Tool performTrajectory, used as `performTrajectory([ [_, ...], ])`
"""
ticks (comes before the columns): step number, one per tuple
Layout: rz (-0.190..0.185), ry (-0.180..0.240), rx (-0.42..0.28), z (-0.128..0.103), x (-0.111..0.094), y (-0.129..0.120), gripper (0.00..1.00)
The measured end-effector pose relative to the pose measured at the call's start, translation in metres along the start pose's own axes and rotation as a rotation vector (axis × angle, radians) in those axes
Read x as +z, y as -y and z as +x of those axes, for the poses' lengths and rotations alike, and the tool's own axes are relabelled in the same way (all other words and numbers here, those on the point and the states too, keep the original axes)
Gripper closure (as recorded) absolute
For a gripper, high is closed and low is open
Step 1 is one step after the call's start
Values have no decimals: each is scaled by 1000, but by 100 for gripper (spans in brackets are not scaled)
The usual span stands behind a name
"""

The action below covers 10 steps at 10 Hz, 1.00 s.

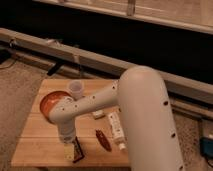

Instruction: Push the eraser across the table

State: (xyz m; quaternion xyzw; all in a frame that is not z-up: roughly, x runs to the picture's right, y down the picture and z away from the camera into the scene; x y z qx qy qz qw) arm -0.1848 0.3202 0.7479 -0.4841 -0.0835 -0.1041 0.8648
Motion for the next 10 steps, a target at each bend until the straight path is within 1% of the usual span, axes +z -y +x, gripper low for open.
performTrajectory([
  [3, -13, -12, 4, 8, -1, -23, 20],
  [7, -22, 0, 24, 14, -8, -70, 20],
  [9, -37, 8, 41, 21, -6, -92, 20],
  [10, -52, 15, 53, 23, -3, -105, 20],
])
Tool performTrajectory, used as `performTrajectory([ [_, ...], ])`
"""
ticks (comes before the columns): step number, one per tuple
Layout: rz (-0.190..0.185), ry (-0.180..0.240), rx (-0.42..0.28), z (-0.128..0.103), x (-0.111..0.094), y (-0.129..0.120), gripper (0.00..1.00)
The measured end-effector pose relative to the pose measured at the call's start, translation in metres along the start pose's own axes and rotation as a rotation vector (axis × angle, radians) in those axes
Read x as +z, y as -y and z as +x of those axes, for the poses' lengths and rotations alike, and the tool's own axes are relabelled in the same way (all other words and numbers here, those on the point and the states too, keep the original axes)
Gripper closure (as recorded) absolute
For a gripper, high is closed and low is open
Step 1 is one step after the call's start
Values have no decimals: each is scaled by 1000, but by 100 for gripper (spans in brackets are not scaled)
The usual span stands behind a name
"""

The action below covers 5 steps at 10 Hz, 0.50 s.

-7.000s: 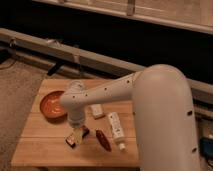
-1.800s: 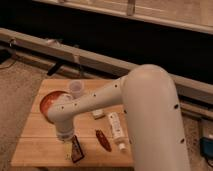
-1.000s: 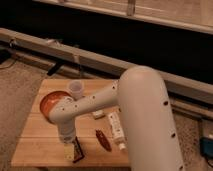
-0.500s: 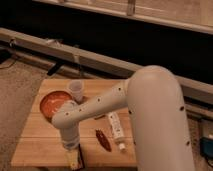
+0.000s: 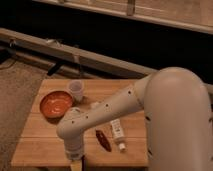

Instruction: Push the eraser across the table

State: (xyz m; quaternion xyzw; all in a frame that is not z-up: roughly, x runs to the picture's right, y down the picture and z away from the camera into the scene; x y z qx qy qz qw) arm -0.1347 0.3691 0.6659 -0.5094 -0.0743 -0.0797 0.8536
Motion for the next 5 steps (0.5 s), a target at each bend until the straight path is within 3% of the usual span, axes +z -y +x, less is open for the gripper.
performTrajectory([
  [5, -77, 72, 6, -7, 11, -36, 20],
])
